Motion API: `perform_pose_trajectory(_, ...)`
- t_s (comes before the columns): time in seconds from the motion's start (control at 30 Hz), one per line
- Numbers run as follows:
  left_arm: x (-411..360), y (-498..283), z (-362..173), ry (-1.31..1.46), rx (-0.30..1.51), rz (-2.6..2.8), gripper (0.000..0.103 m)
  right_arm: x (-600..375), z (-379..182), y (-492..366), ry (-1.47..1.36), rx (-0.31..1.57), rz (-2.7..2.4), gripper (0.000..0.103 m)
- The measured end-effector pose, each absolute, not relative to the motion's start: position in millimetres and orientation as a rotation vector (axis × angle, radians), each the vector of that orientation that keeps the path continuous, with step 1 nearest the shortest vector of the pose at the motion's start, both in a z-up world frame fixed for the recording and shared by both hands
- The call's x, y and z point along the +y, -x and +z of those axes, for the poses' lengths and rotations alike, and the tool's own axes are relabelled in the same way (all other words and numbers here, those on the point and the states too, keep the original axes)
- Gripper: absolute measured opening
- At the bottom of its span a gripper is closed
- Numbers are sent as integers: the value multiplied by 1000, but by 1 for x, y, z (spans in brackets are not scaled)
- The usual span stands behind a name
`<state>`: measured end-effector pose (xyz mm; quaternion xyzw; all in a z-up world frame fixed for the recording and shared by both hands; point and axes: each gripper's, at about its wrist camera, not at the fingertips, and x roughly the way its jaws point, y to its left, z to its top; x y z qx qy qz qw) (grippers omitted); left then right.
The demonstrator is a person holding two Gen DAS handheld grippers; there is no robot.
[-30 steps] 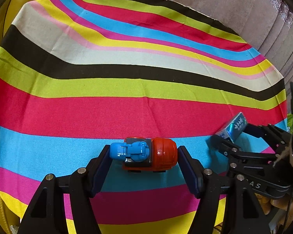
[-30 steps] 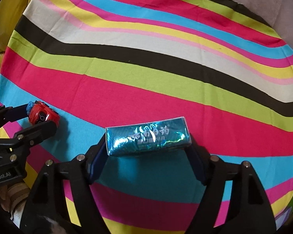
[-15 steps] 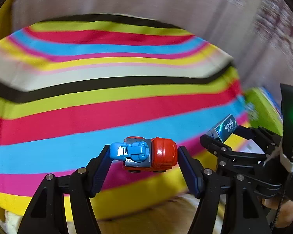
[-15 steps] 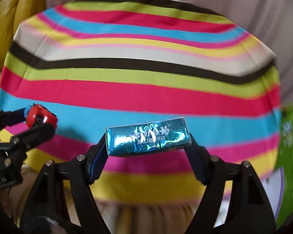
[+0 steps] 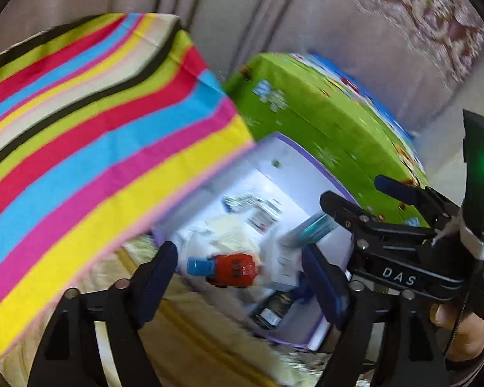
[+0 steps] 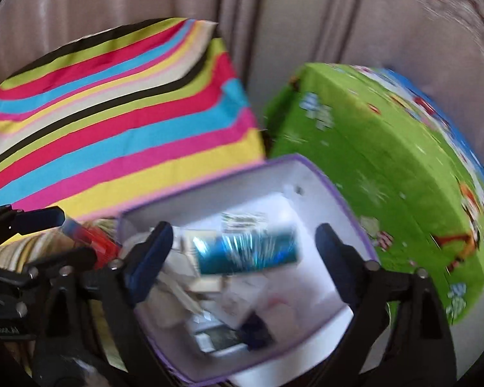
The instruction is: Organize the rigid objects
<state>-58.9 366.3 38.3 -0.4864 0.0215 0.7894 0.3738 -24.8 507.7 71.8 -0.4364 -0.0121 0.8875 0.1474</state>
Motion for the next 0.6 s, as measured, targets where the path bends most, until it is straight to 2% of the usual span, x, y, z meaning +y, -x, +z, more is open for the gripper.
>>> perform_pose_trajectory(0.17, 380, 33, 36, 1291, 96, 2005, 88, 536, 76, 3, 1236, 44, 2520, 92)
perform_pose_trajectory(0.23, 377, 25, 38, 1293, 101, 2021, 98, 537, 76, -6, 1237, 48, 2519, 92)
perform_pose_trajectory(0.3, 374, 22, 38, 1298, 92, 2013, 102, 541, 75, -12, 1232, 67, 2515, 92)
perform_pose_trajectory(0.6, 381, 10, 40, 1196, 156, 2041, 102, 556, 69, -22, 1234, 112, 2488, 92)
